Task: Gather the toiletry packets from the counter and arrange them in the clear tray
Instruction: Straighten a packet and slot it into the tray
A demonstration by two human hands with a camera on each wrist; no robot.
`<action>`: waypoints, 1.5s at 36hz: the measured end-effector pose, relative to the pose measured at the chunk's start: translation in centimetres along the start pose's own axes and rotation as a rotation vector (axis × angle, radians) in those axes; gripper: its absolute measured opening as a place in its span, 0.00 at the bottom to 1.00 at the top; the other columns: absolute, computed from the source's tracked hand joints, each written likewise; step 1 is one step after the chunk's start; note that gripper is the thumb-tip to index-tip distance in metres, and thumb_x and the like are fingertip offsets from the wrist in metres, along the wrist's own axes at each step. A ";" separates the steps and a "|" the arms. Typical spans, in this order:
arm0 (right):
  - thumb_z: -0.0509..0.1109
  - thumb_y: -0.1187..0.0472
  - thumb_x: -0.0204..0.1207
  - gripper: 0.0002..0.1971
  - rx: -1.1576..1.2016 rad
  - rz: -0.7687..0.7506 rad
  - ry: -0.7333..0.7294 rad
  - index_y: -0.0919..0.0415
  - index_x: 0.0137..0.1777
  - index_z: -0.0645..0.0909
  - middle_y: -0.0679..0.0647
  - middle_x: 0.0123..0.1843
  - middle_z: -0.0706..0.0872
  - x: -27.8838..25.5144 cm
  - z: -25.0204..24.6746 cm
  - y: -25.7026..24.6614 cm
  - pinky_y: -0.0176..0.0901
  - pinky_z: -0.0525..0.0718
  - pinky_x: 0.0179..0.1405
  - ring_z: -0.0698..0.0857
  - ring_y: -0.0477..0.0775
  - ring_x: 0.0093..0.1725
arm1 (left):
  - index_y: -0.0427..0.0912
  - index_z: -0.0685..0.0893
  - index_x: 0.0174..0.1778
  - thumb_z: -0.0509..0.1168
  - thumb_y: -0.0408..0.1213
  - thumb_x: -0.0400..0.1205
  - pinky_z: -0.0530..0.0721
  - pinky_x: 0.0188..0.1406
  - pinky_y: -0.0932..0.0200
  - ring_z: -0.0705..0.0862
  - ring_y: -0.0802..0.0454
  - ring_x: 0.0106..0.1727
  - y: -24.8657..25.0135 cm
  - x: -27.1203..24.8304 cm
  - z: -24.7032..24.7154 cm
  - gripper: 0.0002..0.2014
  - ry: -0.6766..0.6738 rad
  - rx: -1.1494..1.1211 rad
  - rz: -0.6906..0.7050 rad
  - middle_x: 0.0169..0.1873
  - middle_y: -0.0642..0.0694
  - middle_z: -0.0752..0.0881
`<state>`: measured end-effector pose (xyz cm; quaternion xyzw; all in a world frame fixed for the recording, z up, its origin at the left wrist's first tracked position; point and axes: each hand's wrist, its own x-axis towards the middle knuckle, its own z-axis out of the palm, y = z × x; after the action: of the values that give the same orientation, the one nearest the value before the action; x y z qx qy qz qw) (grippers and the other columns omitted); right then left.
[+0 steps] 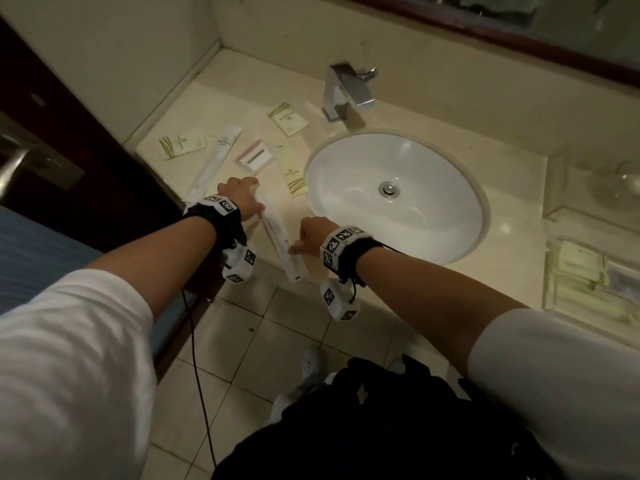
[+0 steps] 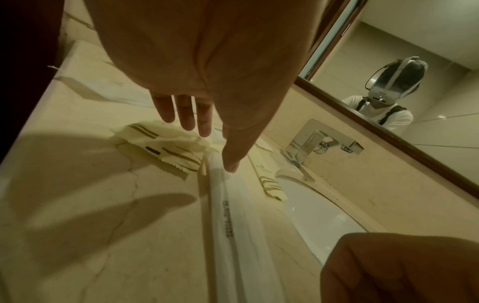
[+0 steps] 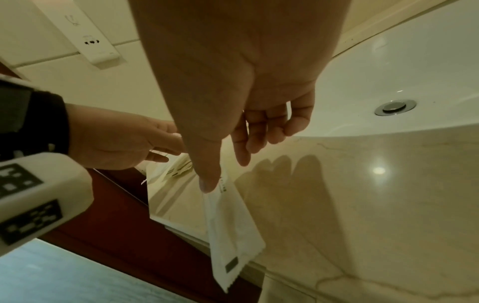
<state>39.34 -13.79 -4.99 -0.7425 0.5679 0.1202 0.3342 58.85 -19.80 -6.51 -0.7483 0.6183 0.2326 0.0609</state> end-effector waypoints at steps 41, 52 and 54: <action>0.76 0.58 0.73 0.13 0.520 0.208 0.090 0.61 0.56 0.86 0.53 0.45 0.83 -4.6 -4.1 10.5 0.35 0.78 0.34 0.81 0.51 0.45 | 0.45 0.73 0.43 0.68 0.39 0.79 0.66 0.43 0.60 0.73 0.51 0.45 5.0 -4.5 -0.6 0.09 -0.022 -0.458 0.228 0.41 0.45 0.75; 0.79 0.66 0.69 0.08 1.103 0.235 0.409 0.60 0.44 0.84 0.59 0.35 0.88 -11.4 -5.9 17.9 0.39 0.79 0.34 0.84 0.51 0.32 | 0.44 0.78 0.59 0.71 0.40 0.78 0.77 0.45 0.61 0.79 0.51 0.49 14.1 -6.1 -1.6 0.16 -0.185 -0.897 0.278 0.52 0.45 0.81; 0.79 0.67 0.69 0.09 1.167 0.242 0.439 0.63 0.47 0.84 0.61 0.36 0.88 -12.8 -6.1 19.3 0.40 0.79 0.34 0.83 0.53 0.33 | 0.43 0.79 0.64 0.71 0.42 0.78 0.77 0.46 0.61 0.79 0.51 0.50 16.0 -6.4 -1.4 0.20 -0.244 -0.895 0.294 0.53 0.45 0.83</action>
<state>16.10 -10.46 -0.24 -0.3758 0.6753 -0.3274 0.5436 43.21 -18.26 0.61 -0.5728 0.5451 0.5679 -0.2285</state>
